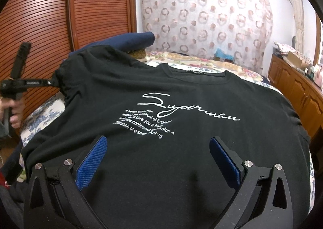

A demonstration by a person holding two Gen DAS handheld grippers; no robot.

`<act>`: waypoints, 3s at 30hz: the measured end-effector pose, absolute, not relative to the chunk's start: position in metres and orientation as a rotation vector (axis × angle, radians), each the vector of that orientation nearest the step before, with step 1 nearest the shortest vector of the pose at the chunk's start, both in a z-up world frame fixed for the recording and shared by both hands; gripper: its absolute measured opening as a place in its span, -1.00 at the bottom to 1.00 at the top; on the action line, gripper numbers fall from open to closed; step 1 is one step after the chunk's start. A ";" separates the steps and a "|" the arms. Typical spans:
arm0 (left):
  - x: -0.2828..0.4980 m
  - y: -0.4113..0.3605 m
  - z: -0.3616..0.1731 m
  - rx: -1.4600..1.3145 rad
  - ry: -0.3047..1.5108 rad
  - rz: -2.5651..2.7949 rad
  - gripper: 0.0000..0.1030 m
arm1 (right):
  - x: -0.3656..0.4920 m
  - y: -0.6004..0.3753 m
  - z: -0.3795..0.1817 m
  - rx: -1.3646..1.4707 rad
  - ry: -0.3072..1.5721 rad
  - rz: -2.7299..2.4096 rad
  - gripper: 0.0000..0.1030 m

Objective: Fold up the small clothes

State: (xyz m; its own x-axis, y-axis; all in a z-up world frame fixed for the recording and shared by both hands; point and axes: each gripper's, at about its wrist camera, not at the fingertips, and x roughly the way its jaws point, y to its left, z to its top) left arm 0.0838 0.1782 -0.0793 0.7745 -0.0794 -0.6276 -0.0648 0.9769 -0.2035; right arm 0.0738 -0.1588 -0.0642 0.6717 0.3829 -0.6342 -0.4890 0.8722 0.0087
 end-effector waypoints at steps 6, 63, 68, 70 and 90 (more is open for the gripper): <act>0.091 0.129 -0.034 -0.104 0.631 -0.118 -0.85 | 0.074 -0.160 -0.064 -0.159 0.671 0.490 1.00; 0.099 0.111 -0.131 0.028 0.869 -0.171 0.46 | 0.081 -0.116 -0.043 -0.188 0.704 0.701 0.90; 0.083 0.128 -0.121 -0.034 0.845 -0.112 0.46 | 0.084 -0.081 -0.036 -0.224 0.714 0.826 0.59; 0.073 0.136 -0.115 -0.064 0.818 -0.103 0.46 | 0.084 -0.063 -0.036 -0.252 0.718 0.871 0.39; 0.035 0.141 -0.096 -0.058 0.739 -0.058 0.46 | 0.120 -0.002 -0.083 -0.338 0.883 1.000 -0.92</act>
State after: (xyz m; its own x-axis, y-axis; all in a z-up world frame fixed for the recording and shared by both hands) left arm 0.0353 0.1410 -0.0961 0.7377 -0.0736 -0.6712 0.0329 0.9968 -0.0732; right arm 0.1200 -0.0024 -0.0834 0.2422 0.5861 -0.7732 -0.8400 0.5255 0.1352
